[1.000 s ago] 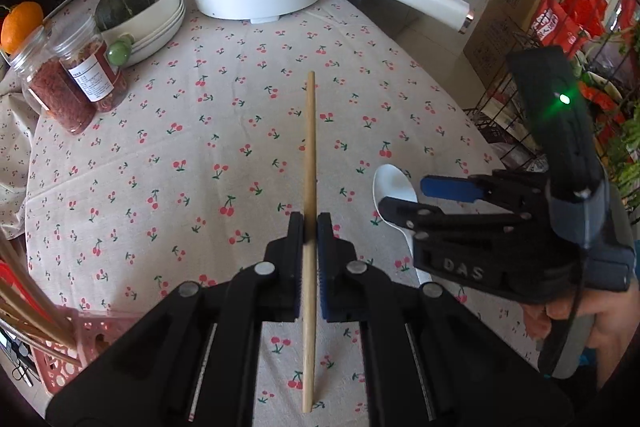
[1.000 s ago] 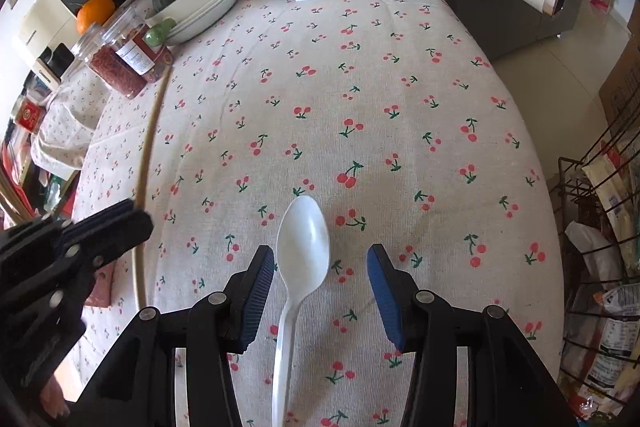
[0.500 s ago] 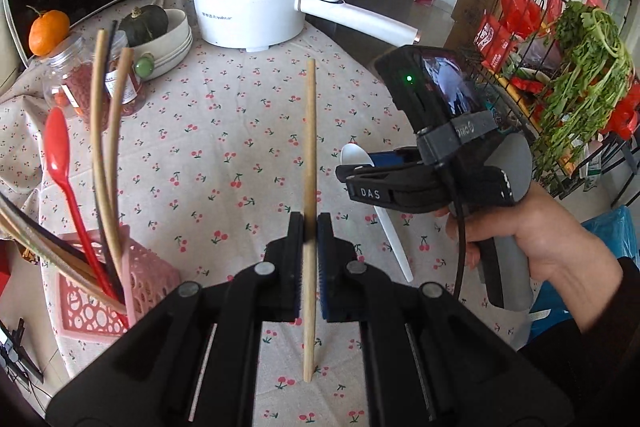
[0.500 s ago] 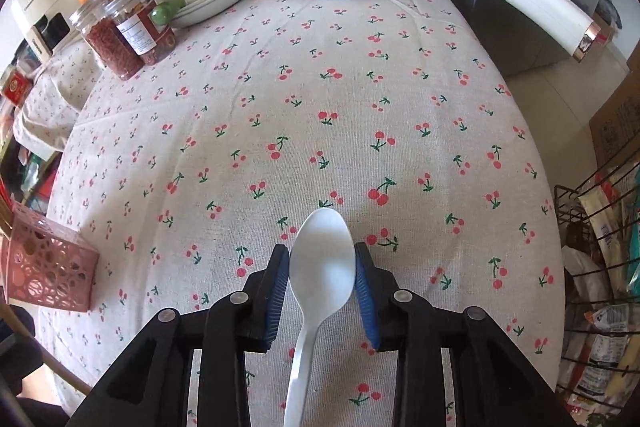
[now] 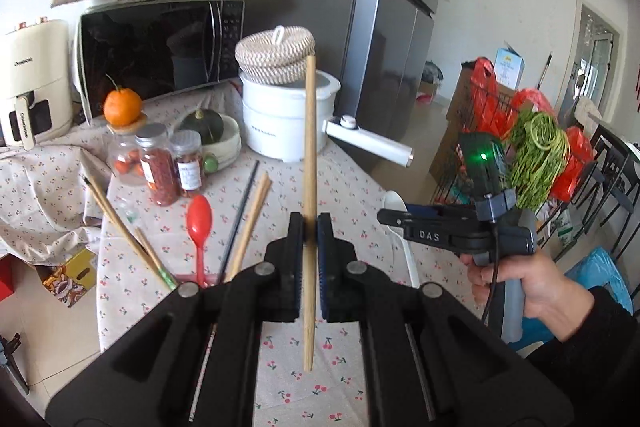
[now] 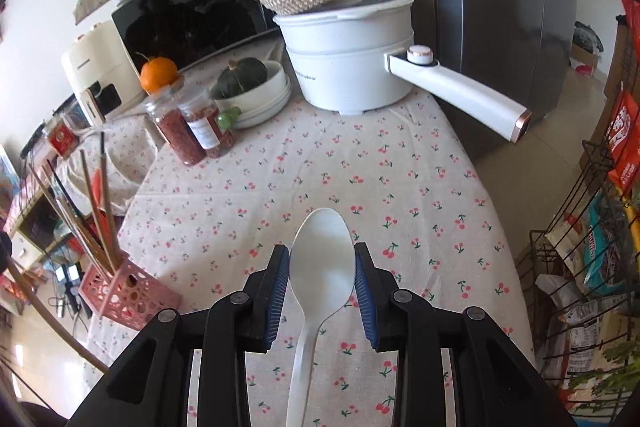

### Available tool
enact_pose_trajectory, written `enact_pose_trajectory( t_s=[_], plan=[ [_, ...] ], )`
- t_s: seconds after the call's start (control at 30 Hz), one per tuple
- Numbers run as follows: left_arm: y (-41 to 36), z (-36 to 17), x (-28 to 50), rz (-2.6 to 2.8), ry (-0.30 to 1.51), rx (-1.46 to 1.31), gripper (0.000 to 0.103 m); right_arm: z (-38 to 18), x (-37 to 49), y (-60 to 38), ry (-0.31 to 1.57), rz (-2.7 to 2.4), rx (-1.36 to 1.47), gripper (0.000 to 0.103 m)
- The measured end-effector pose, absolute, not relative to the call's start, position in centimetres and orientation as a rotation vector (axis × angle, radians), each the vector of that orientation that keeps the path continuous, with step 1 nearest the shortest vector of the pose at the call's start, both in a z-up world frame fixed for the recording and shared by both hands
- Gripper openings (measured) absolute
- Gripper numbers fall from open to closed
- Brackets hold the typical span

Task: Organize utensils
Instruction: 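Lift the wooden chopstick with the left gripper while the right gripper lifts the white spoon, then lower the wooden chopstick into the pink basket and open the left gripper, then lower the white spoon into the pink basket and open the right gripper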

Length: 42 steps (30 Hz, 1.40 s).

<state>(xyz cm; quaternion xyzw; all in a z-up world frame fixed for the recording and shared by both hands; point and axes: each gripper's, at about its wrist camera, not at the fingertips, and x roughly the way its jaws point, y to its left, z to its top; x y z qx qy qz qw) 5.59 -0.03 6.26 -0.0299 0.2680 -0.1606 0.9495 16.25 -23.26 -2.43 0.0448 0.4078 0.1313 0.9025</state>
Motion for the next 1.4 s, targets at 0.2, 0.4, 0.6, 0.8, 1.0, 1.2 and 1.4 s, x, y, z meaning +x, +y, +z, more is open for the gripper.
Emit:
enact_pose_trajectory(
  t_s=[0.2, 0.4, 0.6, 0.8, 1.0, 1.2, 1.4],
  plan=[
    [3.0, 7.8, 4.9, -0.226, 0.372, -0.065, 0.007, -0.3, 14.7, -21.5, 0.765, 0.297, 0.094, 0.033],
    [4.4, 5.9, 6.2, -0.169, 0.316, -0.071, 0.007, -0.2, 14.2, -19.3, 0.748, 0.321, 0.048, 0.033],
    [4.7, 2.8, 7.6, -0.163, 0.341, -0.067, 0.008, 0.1, 13.7, -18.2, 0.697, 0.338, 0.046, 0.033],
    [5.4, 0.8, 8.5, -0.165, 0.447, -0.110, 0.008, 1.1, 12.9, -17.4, 0.622, 0.353, 0.072, 0.033],
    [6.9, -0.3, 8.3, -0.132, 0.580, -0.175, 0.036, 2.3, 12.0, -16.3, 0.547, 0.368, 0.123, 0.033],
    [8.6, 0.3, 6.5, -0.103, 0.635, -0.179, 0.070, 3.4, 10.7, -13.6, 0.468, 0.386, 0.169, 0.033],
    [11.0, -0.6, 5.0, -0.046, 0.710, -0.158, 0.081, 3.7, 10.2, -9.8, 0.409, 0.371, 0.196, 0.033]
  ],
)
